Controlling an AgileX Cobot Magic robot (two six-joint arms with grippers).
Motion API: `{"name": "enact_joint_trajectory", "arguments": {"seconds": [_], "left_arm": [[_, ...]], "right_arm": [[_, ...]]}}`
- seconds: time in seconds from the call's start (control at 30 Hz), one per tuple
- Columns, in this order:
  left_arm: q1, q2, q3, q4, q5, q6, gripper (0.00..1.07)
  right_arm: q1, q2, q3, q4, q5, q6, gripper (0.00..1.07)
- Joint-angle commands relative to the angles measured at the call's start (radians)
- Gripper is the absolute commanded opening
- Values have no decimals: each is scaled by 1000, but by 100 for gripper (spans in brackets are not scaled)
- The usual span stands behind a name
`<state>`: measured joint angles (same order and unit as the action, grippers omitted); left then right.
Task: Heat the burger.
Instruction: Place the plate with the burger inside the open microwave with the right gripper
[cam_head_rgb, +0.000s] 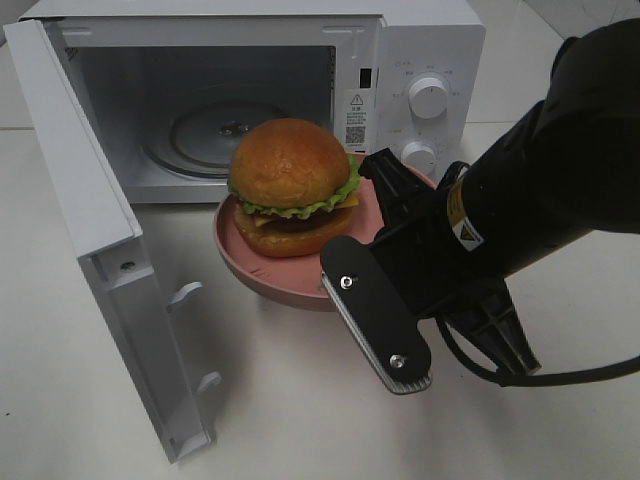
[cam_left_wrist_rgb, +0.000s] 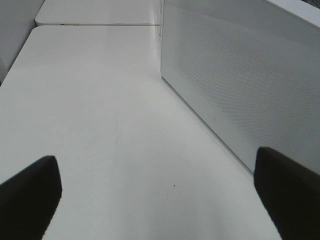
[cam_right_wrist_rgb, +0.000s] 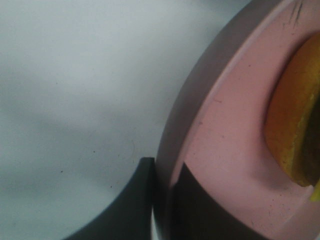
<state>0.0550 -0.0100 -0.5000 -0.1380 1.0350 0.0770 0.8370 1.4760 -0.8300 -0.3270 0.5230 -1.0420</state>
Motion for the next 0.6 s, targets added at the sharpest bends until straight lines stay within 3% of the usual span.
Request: {"name": "enact_joint_trajectory", "arguments": {"seconds": [0.03,0.23,0.6], "left_arm": [[2,-18,3,-1,-6,1,98],[2,-18,3,-1,-6,1,98],[2,-18,3,-1,-6,1,98]], "right_arm": [[-41,-9,-40,120,-60,-193,0],[-82,-9,-65,249,-62,-338,0],[-89,-9,-68,203,-86,-340,0]]}}
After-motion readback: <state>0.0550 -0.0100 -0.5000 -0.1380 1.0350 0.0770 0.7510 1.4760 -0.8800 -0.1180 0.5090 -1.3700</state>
